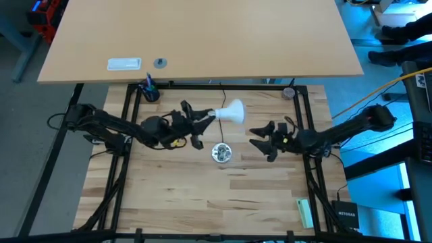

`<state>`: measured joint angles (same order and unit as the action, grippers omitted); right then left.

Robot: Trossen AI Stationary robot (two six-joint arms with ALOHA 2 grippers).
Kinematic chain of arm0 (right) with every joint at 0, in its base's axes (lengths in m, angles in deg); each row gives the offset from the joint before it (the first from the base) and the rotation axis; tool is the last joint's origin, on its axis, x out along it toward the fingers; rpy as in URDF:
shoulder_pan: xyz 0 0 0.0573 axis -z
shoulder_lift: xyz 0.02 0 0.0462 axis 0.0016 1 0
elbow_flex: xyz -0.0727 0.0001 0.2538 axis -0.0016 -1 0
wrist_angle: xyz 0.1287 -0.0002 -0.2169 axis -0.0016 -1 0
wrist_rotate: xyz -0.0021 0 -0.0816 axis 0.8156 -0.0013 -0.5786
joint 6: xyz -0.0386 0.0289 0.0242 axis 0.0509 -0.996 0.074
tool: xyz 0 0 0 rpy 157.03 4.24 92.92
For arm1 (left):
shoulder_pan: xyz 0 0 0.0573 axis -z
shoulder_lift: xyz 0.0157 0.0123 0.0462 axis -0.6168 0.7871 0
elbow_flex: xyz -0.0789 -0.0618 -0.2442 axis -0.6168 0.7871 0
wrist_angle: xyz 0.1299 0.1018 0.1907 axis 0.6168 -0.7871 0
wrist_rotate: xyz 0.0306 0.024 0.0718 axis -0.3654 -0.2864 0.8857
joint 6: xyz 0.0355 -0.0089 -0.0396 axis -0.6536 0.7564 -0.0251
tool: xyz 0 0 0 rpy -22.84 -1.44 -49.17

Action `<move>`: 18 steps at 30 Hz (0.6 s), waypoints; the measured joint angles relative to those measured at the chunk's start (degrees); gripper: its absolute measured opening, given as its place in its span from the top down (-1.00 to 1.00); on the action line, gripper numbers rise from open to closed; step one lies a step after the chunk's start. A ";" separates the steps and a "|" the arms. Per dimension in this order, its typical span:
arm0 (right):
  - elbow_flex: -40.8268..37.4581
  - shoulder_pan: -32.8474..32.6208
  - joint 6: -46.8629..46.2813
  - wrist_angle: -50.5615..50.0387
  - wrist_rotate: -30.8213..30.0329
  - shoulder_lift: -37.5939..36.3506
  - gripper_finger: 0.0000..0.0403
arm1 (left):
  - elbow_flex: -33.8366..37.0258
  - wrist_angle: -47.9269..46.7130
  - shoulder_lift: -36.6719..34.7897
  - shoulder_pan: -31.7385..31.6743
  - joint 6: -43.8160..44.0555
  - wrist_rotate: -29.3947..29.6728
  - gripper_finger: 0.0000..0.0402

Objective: Screw lightbulb
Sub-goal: Insert the lightbulb on the lamp

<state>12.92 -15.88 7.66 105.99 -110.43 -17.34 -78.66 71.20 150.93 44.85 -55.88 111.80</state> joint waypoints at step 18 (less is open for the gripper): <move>21.18 0.02 28.05 -2.24 -2.56 10.97 -0.37 | -0.11 -5.41 -1.55 4.69 -2.93 -4.03 0.57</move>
<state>34.10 -15.86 35.70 103.75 -113.00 -6.37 -78.77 65.79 149.38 49.54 -58.81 107.78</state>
